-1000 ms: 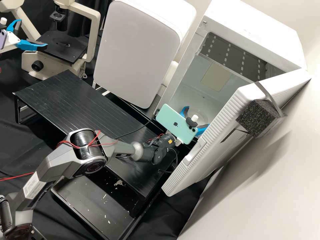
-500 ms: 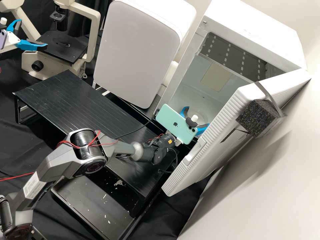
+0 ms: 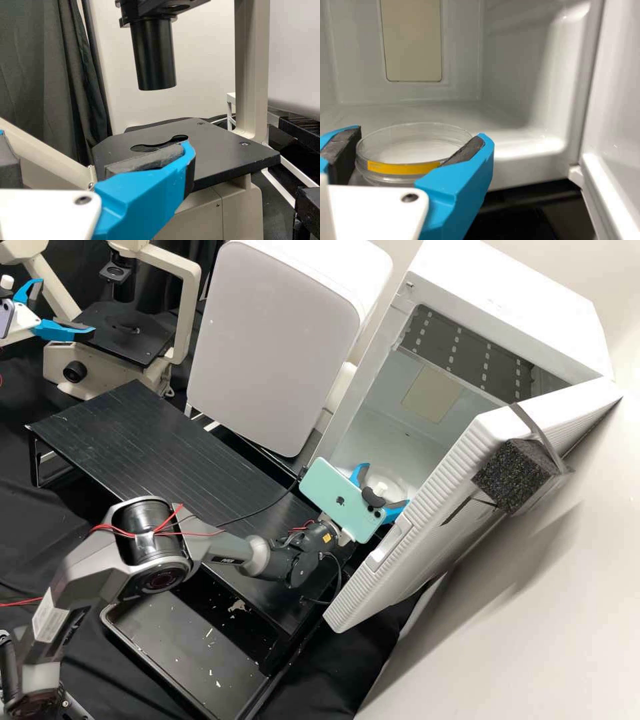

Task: Take the petri dish out of the incubator

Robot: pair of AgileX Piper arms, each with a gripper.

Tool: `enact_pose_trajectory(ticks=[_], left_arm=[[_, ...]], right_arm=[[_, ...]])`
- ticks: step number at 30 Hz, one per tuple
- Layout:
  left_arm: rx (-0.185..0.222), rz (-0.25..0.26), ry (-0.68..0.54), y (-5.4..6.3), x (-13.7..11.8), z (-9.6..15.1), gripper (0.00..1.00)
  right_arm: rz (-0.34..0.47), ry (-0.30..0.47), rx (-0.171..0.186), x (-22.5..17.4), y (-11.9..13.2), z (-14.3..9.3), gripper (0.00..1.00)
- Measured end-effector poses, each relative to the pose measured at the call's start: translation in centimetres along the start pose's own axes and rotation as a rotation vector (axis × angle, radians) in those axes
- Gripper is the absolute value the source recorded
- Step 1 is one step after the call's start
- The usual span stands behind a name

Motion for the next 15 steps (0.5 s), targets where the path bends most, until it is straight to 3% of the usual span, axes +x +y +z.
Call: enact_pose_trajectory(ticks=[7, 15], left_arm=[[0.0, 0.0, 0.0, 0.0, 0.0, 0.0, 1.0], [0.0, 0.0, 0.0, 0.0, 0.0, 0.0, 1.0]], right_arm=[[0.026, 0.04, 0.023, -3.6, 0.0, -0.3, 0.0], [0.019, 0.125, 0.073, -8.4, -2.3, -1.6, 0.0]])
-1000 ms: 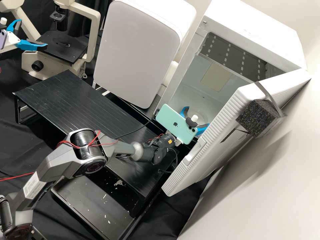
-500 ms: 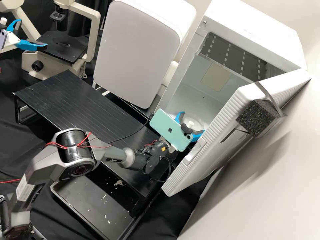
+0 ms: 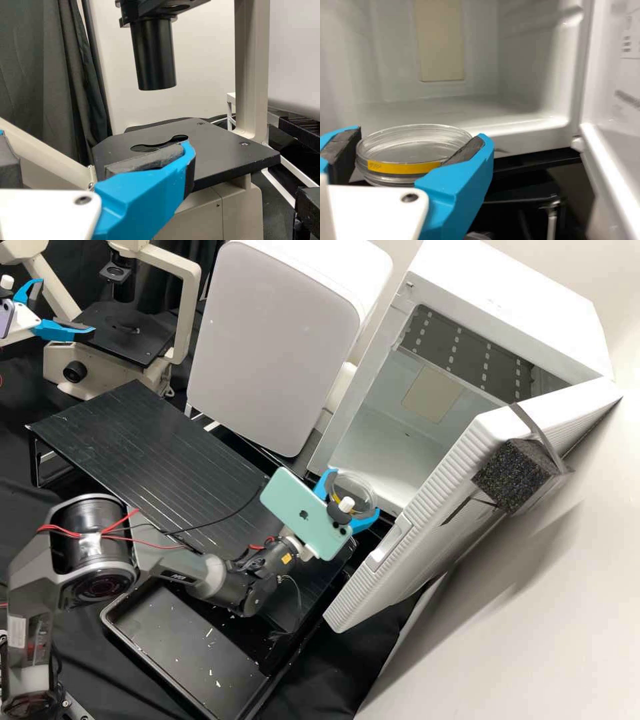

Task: Take the petri dish out of the incubator

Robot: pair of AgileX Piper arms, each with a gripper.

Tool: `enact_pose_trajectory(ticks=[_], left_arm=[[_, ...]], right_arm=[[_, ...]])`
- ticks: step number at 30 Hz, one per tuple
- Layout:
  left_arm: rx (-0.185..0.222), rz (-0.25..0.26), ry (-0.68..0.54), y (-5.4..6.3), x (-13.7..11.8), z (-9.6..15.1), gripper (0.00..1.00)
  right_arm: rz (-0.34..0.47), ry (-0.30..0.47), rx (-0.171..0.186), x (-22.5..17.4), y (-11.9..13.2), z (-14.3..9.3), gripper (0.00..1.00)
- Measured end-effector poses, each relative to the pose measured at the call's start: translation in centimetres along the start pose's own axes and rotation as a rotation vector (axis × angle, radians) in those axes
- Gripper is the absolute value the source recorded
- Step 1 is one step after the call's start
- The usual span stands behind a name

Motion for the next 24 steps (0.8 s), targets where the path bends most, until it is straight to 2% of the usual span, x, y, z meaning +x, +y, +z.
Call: enact_pose_trajectory(ticks=[4, 6, 11, 17, 20, 24], left_arm=[[0.0, 0.0, 0.0, 0.0, 0.0, 0.0, 1.0], [0.0, 0.0, 0.0, 0.0, 0.0, 0.0, 1.0], [0.0, 0.0, 0.0, 0.0, 0.0, 0.0, 1.0], [0.0, 0.0, 0.0, 0.0, 0.0, 0.0, 1.0], [0.0, 0.0, 0.0, 0.0, 0.0, 0.0, 1.0], [0.0, 0.0, 0.0, 0.0, 0.0, 0.0, 1.0]], right_arm=[[-0.01, 0.057, 0.031, -2.8, -1.7, -1.3, 0.0], [-0.022, 0.082, 0.032, -3.9, -2.6, -2.1, 0.0], [-0.111, 0.128, -0.023, -7.2, -5.9, -4.2, 0.0], [-0.204, 0.176, -0.09, -10.5, -8.6, -5.7, 0.0], [-0.224, 0.183, -0.112, -11.4, -9.2, -5.9, 0.0], [-0.244, 0.186, -0.121, -11.8, -9.8, -5.9, 0.0]])
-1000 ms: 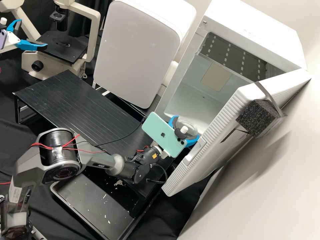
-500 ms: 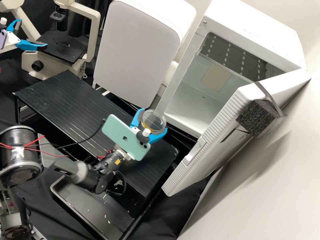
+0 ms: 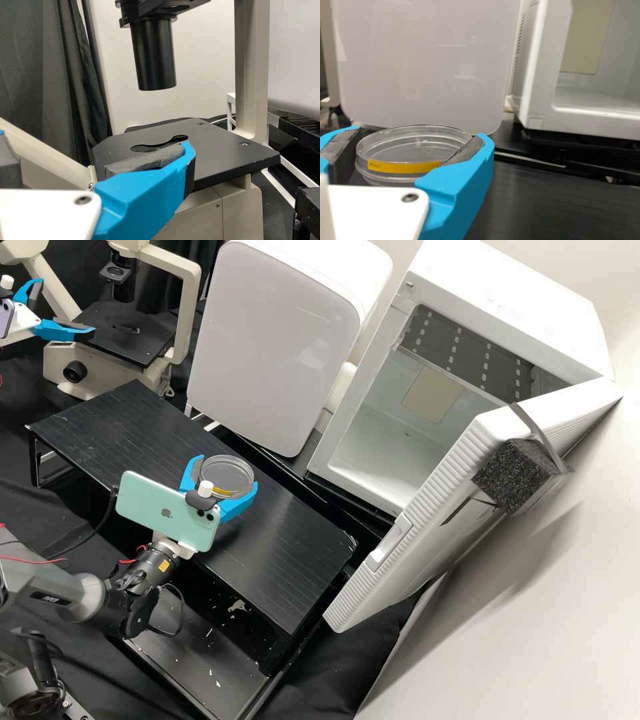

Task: Take the petri dish out of the incubator

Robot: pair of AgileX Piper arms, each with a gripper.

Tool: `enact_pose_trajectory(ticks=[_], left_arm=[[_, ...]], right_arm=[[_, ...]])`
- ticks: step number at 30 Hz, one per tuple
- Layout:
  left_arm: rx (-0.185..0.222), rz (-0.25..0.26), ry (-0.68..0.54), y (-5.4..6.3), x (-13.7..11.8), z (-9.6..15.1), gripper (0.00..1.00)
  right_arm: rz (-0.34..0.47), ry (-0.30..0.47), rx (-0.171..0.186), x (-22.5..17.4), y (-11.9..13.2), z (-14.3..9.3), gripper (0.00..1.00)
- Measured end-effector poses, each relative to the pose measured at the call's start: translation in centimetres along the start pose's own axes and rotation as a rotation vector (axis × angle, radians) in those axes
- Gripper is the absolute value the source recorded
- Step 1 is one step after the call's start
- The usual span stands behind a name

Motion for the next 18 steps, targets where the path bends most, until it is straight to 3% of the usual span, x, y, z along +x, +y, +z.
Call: enact_pose_trajectory(ticks=[18], left_arm=[[0.0, 0.0, 0.0, 0.0, 0.0, 0.0, 1.0]], right_arm=[[-0.122, 0.015, -0.001, -0.1, -2.9, -0.2, 0.0]])
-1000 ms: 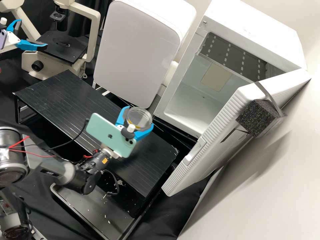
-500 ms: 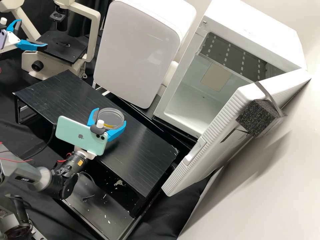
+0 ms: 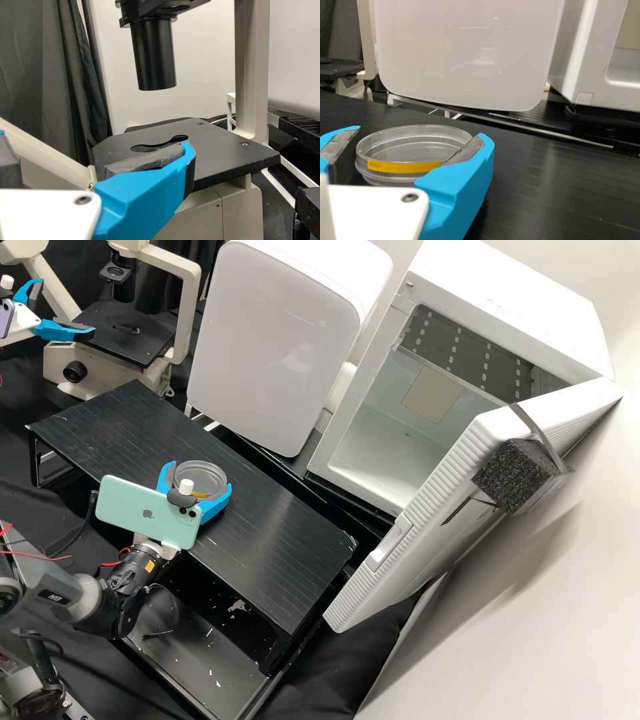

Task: Take the petri dish out of the incubator

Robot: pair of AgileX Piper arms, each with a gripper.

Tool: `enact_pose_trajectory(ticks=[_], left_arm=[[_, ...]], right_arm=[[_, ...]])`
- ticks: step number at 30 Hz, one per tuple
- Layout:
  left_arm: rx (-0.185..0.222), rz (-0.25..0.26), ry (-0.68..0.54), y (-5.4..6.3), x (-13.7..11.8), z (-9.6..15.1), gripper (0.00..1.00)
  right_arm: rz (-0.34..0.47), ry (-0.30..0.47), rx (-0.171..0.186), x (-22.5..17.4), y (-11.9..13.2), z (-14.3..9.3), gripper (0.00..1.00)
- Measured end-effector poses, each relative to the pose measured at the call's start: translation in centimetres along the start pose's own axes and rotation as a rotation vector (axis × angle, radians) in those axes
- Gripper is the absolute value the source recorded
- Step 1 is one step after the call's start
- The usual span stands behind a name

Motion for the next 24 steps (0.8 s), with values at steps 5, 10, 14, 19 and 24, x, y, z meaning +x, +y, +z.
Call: enact_pose_trajectory(ticks=[5, 10, 14, 19, 24], left_arm=[[0.0, 0.0, 0.0, 0.0, 0.0, 0.0, 1.0], [0.0, 0.0, 0.0, 0.0, 0.0, 0.0, 1.0], [0.0, 0.0, 0.0, 0.0, 0.0, 0.0, 1.0], [0.0, 0.0, 0.0, 0.0, 0.0, 0.0, 1.0], [0.0, 0.0, 0.0, 0.0, 0.0, 0.0, 1.0]], right_arm=[[0.005, 0.0, 0.021, 0.29, -0.22, 0.21, 0.0], [0.006, -0.002, 0.027, 0.39, -0.25, 0.35, 1.0], [0.005, -0.003, 0.011, 0.4, -0.27, 0.38, 1.0], [0.005, -0.003, 0.011, 0.4, -0.27, 0.38, 1.0], [0.015, -0.001, 0.002, 0.3, -0.08, 0.25, 1.0]])
